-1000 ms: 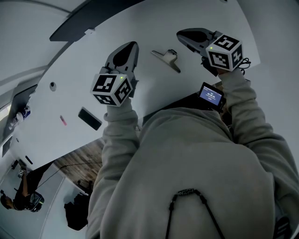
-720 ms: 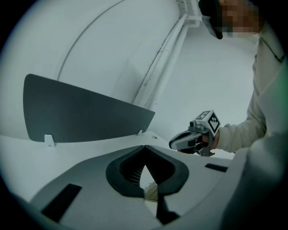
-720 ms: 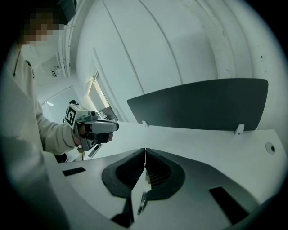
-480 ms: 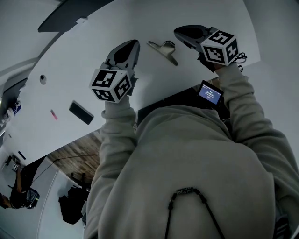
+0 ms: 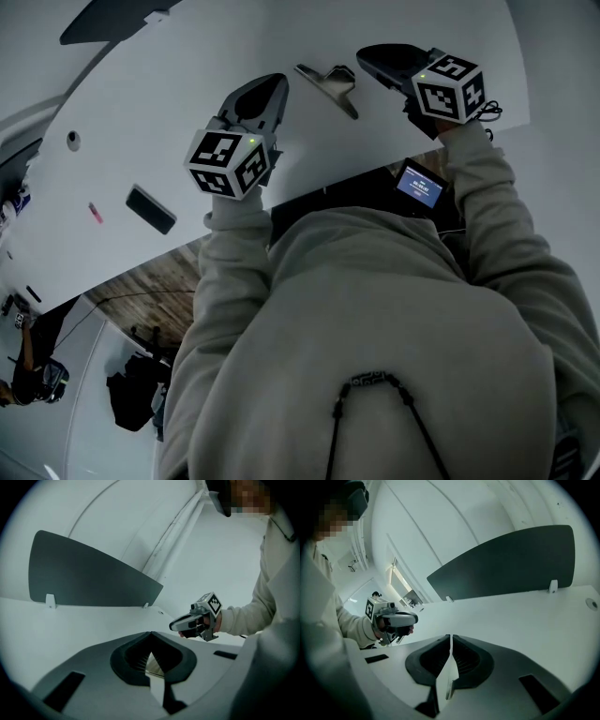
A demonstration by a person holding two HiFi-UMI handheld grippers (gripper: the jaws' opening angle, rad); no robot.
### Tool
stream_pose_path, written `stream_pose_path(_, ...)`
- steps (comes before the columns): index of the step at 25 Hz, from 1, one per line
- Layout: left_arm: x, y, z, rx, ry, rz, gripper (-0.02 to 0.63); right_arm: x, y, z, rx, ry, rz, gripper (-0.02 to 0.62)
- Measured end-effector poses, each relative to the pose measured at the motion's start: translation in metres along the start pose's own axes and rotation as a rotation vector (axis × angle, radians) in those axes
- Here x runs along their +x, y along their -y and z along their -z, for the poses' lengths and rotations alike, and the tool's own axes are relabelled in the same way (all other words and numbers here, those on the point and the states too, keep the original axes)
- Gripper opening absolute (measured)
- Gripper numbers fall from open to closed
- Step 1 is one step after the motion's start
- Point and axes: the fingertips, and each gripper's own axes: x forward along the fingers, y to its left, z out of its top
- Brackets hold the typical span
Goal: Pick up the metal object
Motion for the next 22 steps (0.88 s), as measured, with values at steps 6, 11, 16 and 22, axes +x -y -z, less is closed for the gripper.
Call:
stream_pose_path(6, -0.003, -0.004, 0.005, -0.032, -0.006, -0.012, 0.005, 0.005, 0.012, 0.018, 0.055, -0.029, 0.013, 0.071)
stream_pose_path(11, -0.002, 0.001, 0.011, -0.041, -0.009, -0.012, 0.005, 0.015, 0.017, 0.042, 0.083, -0.076, 0.007, 0.166)
stream_pose_path(16, -0.005, 0.002, 0.02, -0.062, -0.011, -0.017, 0.005, 0.032, 0.017, 0.066, 0.184, -0.091, -0.043, 0.178)
stream_pose_path(22, -0.011, -0.001, 0.029, -0.086, -0.022, -0.026, 0.005, 0.049, 0.014, 0.084, 0.185, -0.146, -0.062, 0.189)
